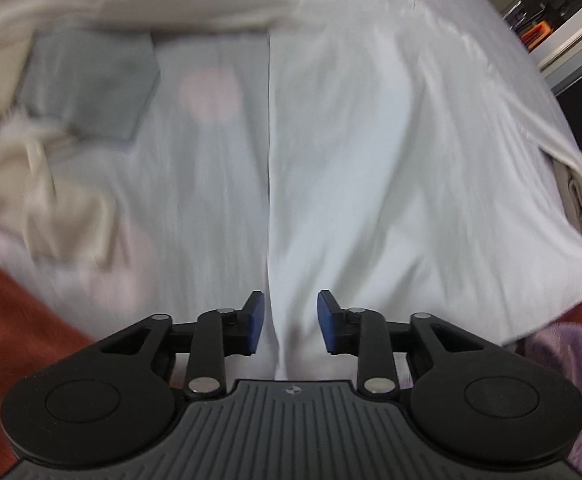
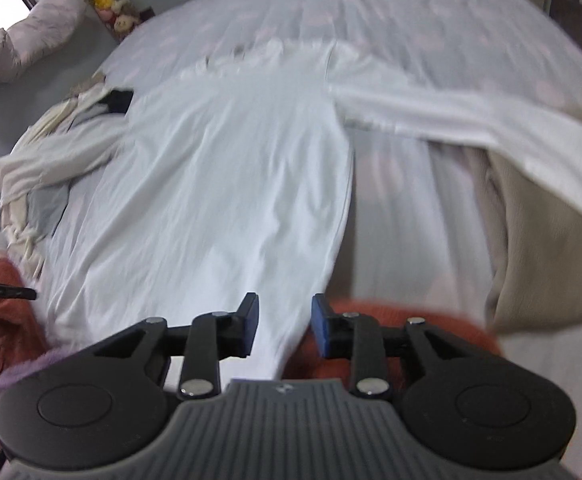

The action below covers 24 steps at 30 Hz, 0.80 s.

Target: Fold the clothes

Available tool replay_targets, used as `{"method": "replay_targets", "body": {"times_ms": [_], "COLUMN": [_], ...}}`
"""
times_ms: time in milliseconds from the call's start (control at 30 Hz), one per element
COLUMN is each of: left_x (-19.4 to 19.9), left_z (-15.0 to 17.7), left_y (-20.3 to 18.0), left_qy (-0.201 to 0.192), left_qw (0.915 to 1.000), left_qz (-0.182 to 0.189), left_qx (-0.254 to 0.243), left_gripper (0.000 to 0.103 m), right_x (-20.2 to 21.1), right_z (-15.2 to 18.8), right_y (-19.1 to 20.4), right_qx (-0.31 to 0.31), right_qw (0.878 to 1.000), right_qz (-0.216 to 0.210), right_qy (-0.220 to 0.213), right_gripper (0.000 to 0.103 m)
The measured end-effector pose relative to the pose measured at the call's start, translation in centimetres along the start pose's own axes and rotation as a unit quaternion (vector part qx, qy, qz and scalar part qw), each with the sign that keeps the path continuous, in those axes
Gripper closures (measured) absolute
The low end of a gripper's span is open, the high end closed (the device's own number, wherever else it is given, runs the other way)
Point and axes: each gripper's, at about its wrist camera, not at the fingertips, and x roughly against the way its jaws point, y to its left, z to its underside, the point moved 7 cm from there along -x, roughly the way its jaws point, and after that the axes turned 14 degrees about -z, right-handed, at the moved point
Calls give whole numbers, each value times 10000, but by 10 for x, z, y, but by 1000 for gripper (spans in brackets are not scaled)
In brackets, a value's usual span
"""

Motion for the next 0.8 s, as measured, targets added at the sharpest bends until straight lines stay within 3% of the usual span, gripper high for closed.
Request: {"method": "replay_targets", "body": {"times_ms": [200, 300, 467, 533, 800], "left_x": [13, 12, 2, -5, -67], "left_z": [-70, -107, -168, -191, -272], "left_y": [4, 0, 5, 8, -6], "left_qy": [-866, -1332, -1876, -2028, -1920], "left_qw": [9955, 9874, 9707, 9649, 9484], "left_qz": [-314, -704, -1246, -1352, -1542], "left_qx": [-203, -487, -838, -973, -1998], "left_gripper": [74, 74, 69, 55, 51], "right_x": [-36, -55, -78, -85, -88], "right_z": [-36, -47, -62, -65, -57], "right_y": [-23, -40, -58, -62, -91], "right_qx": [138, 182, 181, 342, -325], "right_qw": [9967, 9931, 9901, 9889, 9873], "right_qz": [432, 710, 784, 834, 374], "right_qy": [-674, -920, -1148, -1178, -1509], "right_gripper": [67, 62, 57, 53, 44]}}
